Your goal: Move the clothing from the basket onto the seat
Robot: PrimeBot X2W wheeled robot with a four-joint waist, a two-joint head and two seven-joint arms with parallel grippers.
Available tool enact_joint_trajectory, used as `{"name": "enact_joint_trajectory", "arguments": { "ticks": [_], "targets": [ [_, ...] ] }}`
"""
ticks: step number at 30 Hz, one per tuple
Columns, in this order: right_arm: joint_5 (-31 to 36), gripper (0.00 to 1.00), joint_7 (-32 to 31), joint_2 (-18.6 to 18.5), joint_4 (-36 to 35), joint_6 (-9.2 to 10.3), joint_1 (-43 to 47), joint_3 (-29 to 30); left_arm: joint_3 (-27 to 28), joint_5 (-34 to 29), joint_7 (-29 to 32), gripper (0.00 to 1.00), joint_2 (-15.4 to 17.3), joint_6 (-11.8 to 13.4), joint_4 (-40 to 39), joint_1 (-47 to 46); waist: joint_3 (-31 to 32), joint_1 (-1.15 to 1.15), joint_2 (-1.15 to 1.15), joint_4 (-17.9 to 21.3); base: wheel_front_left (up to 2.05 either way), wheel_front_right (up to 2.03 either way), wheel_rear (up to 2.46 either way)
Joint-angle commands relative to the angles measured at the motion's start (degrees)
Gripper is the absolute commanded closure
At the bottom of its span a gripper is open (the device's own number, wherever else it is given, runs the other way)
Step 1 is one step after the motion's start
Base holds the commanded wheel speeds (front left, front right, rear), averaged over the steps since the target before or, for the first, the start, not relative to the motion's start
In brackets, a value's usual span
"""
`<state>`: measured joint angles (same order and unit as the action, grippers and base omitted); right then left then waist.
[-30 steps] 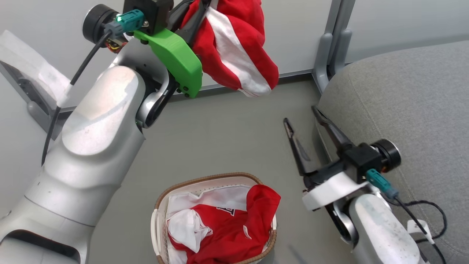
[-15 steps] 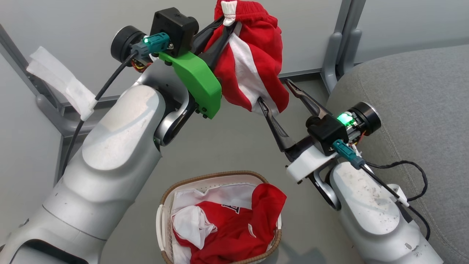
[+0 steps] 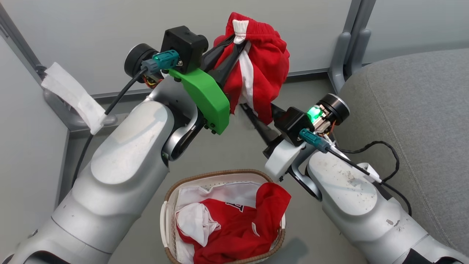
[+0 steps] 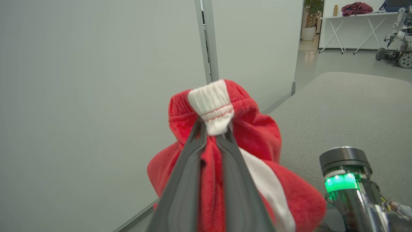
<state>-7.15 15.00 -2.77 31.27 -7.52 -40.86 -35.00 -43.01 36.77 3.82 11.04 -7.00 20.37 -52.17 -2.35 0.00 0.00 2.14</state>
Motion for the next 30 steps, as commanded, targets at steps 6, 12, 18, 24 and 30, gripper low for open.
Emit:
{"name": "enact_joint_trajectory", "arguments": {
  "ticks": [6,12,18,24,30],
  "targets": [
    [0.19,1.00,0.28,-0.21,-1.40,0.06,-0.03,2.42,1.19,1.09,-2.06,0.27,1.11,1.41,-0.20,2.82,-0.10,0.00,0.00,0.35,0.00,0.00,0.00],
    [1.52,1.00,0.28,-0.21,-3.97,0.06,1.42,7.18,2.30,1.54,-5.06,0.00,1.72,2.50,1.65,5.34,-0.06,0.00,0.00,1.56,0.00,0.00,0.00],
    [4.23,1.00,0.28,-0.20,-5.55,0.06,2.80,13.21,1.17,1.26,-8.00,0.00,1.05,2.33,2.89,8.66,-0.14,0.00,0.00,2.83,0.00,0.00,0.00],
    [6.77,1.00,0.28,-1.26,-5.48,0.06,5.22,19.28,-1.27,0.33,-10.19,0.00,0.12,2.49,3.09,12.80,-0.50,0.00,0.00,5.61,0.00,0.00,0.00],
    [8.20,1.00,0.29,-2.64,-6.38,0.07,7.23,23.42,-3.44,-0.46,-11.77,0.00,-0.35,3.66,2.85,17.01,-1.66,0.00,0.00,11.19,0.00,0.00,0.00]
  ]
}}
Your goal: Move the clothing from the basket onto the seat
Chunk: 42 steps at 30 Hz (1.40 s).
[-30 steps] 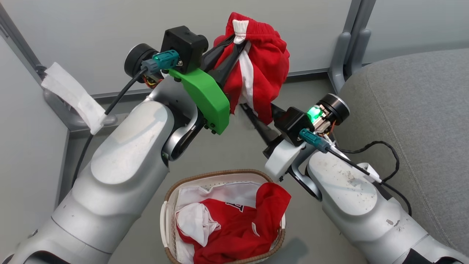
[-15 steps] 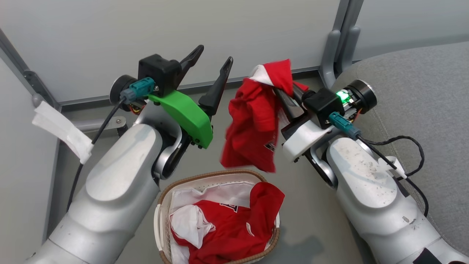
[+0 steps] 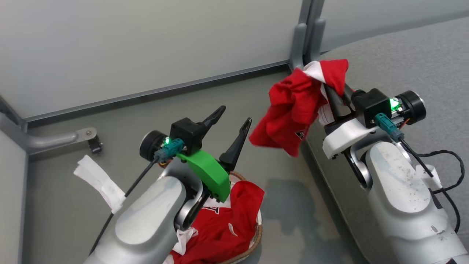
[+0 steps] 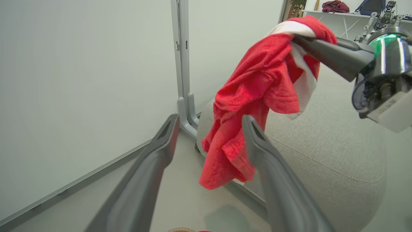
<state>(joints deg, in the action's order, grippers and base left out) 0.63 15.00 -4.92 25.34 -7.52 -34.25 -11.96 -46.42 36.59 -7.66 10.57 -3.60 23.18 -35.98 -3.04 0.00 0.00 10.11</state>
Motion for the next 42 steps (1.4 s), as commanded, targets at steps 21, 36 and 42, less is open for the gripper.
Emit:
{"name": "enact_joint_trajectory", "arguments": {
  "ticks": [21,36,42],
  "targets": [
    [0.88,1.00,0.27,-1.15,-6.01,0.06,5.18,7.18,-2.79,-2.24,0.00,0.00,0.44,1.94,-0.97,0.69,-8.47,0.00,0.00,19.98,0.00,0.00,0.00],
    [-1.50,1.00,-0.88,-4.33,-0.74,0.07,-8.28,12.39,-2.51,-3.87,2.95,0.00,3.19,3.55,-5.22,-3.60,-18.42,0.00,0.00,14.78,0.00,0.00,0.00],
    [-3.91,1.00,-4.37,-10.64,2.80,0.07,-21.43,13.49,-1.77,-5.21,4.66,0.00,5.24,5.43,-9.78,-5.76,-25.07,0.00,0.00,11.21,0.00,0.00,0.00]
  ]
}}
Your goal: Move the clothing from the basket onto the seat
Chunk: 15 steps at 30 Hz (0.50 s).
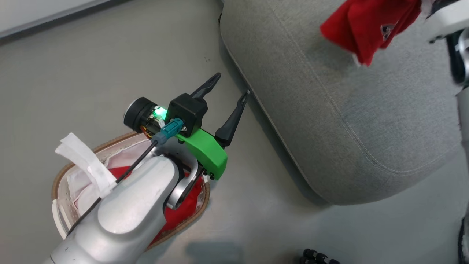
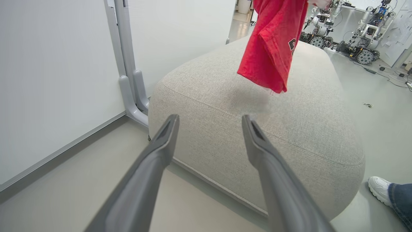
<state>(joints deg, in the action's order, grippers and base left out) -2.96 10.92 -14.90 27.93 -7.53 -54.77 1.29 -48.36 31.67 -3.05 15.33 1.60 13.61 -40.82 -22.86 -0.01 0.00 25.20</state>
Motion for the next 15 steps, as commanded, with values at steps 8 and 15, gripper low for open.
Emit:
{"name": "enact_joint_trajectory", "arguments": {
  "ticks": [8,15],
  "targets": [
    [-0.90,1.00,-5.02,-12.57,7.08,0.08,-15.15,2.89,-0.50,-2.49,2.27,0.00,1.56,1.40,-6.14,-3.58,-13.80,0.01,0.00,-10.51,0.00,0.00,0.00],
    [1.50,1.00,-6.15,-16.87,14.54,0.08,-19.30,7.46,-1.41,-3.97,2.22,0.00,0.96,0.95,-8.78,-6.07,-19.14,0.01,0.00,-14.82,0.00,0.00,0.00]
  ]
}}
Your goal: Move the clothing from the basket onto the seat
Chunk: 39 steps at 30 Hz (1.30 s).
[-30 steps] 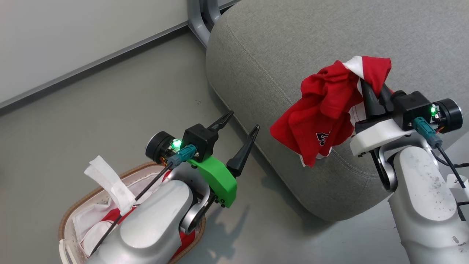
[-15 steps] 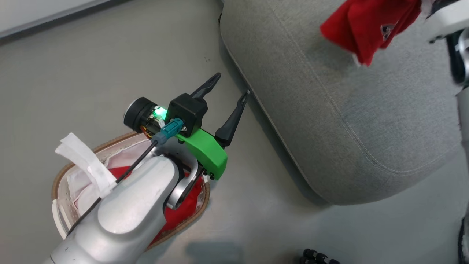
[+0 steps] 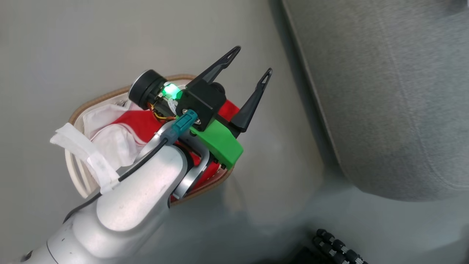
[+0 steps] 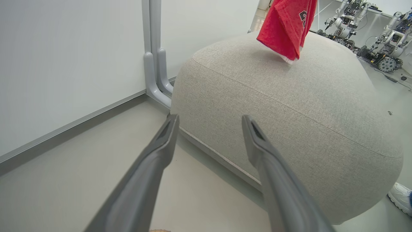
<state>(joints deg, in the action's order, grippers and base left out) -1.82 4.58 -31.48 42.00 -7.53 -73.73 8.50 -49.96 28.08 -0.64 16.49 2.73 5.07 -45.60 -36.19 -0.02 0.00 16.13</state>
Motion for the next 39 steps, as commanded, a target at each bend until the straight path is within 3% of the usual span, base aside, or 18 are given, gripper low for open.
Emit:
{"name": "enact_joint_trajectory", "arguments": {
  "ticks": [1,10,11,12,13,14,25,39],
  "targets": [
    [0.87,1.00,0.45,-0.31,1.55,0.08,-0.08,0.86,0.04,-0.55,-0.16,0.00,-0.30,-0.18,-0.43,-1.42,-6.22,0.02,0.00,-6.18,0.00,0.00,0.00],
    [6.47,1.00,6.18,4.99,12.97,0.09,6.73,7.40,-0.91,-0.94,-0.28,0.00,-0.92,0.11,-0.87,-2.02,-7.51,0.02,0.00,-7.27,0.00,0.00,0.00],
    [7.01,0.96,6.61,5.41,13.84,0.09,7.19,8.40,-0.97,-0.89,-0.22,0.00,-0.93,0.03,-0.79,-2.12,-7.48,0.02,0.00,-7.32,0.00,0.00,0.00],
    [7.52,0.80,7.11,5.79,14.78,0.09,7.45,9.47,-0.95,-0.82,-0.19,0.00,-0.87,-0.01,-0.67,-2.22,-7.47,0.02,0.00,-7.32,0.00,0.00,0.00],
    [8.00,0.51,7.54,6.09,15.35,0.09,7.57,10.35,-0.92,-0.77,-0.25,0.00,-0.76,0.02,-0.58,-2.25,-7.45,0.02,0.00,-7.28,0.00,0.00,0.00],
    [8.67,0.00,7.96,6.44,15.84,0.09,7.61,11.00,-0.87,-0.71,-0.39,0.00,-0.55,0.07,-0.48,-2.17,-7.39,0.02,0.00,-7.18,0.00,0.00,0.00],
    [10.04,0.00,10.62,8.82,13.67,0.09,11.54,9.18,-0.11,1.22,-2.35,0.00,-0.96,0.50,1.31,-0.43,-3.81,0.02,0.00,-5.64,0.00,0.00,0.00],
    [7.40,0.00,10.70,10.53,-4.36,0.09,25.92,5.30,3.68,6.22,-10.31,0.00,-2.46,0.88,8.90,4.22,9.52,0.02,0.00,-8.57,0.00,0.00,0.00]
  ]
}}
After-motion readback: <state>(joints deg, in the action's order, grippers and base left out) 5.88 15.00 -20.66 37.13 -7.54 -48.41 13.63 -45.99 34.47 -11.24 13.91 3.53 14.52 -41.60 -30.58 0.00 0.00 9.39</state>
